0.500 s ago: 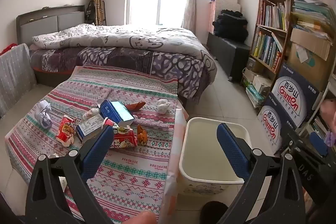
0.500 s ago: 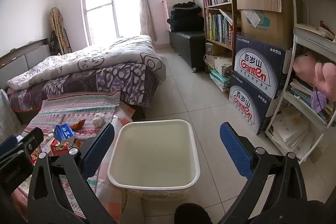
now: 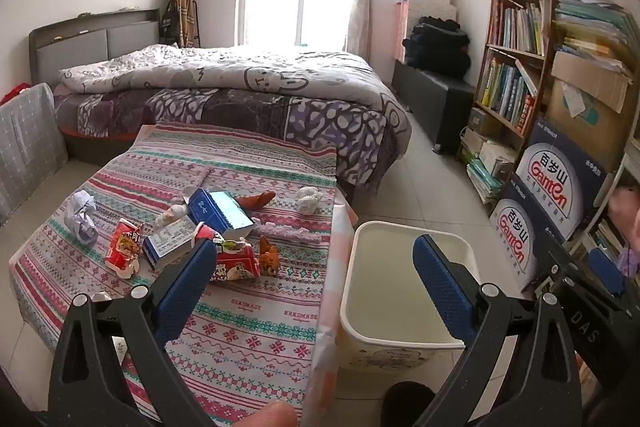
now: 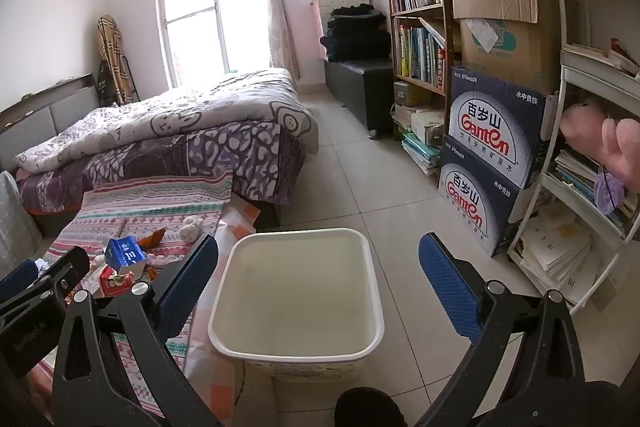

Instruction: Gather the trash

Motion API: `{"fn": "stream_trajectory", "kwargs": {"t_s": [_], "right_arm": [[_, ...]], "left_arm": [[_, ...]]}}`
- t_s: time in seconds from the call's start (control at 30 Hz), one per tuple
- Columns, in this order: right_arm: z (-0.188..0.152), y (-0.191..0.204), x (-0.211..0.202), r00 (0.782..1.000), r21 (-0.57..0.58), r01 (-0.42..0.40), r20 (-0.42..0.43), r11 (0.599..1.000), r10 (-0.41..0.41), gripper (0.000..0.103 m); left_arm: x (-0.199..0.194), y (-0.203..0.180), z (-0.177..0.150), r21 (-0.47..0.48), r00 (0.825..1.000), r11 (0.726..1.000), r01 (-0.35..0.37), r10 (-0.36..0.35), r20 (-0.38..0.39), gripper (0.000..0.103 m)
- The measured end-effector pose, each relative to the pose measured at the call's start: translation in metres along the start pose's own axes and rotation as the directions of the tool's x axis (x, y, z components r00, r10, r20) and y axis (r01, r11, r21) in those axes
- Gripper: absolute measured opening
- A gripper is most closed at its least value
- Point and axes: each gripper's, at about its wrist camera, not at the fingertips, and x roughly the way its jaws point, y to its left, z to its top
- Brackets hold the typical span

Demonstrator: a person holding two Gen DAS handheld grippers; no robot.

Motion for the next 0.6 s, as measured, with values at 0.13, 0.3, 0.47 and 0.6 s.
{"fn": "stream_trajectory", "kwargs": {"t_s": [0.13,0.3,0.47,0.6], "right_arm": [[-0.0002,0.0,0.0,1.0,0.0,0.0,0.001,1.0,0.0,0.096],[-0.0009,0.0004,0.0001,1.0,0.0,-0.001,0.0,1.0,0.001,0.096],[-0.0018,0.0011,0.0005,1.0,0.0,-0.001,-0.002,1.0,0.001,0.096],[-0.0021,0.0015,0.0003,1.0,0.001,-0.001,-0.002,1.0,0.001,0.096]], "left_arm": [[0.0017,0.0006,0.0011,0.001,1.0,1.0,-0.003,0.003,-0.003,0.095],[-0.0018,-0.0024,-0.0005,0.002,1.0,1.0,-0.005,0.005,-0.001,0.095],[-0.0061,-0.0056,-0.0029,0.003,1.0,1.0,-0.007,0.007,-0.004,0.096],[0.0034,-0.0029,-0.0007,0.001,1.0,1.0,-0.003,0.003,-0.005,0.096]]}}
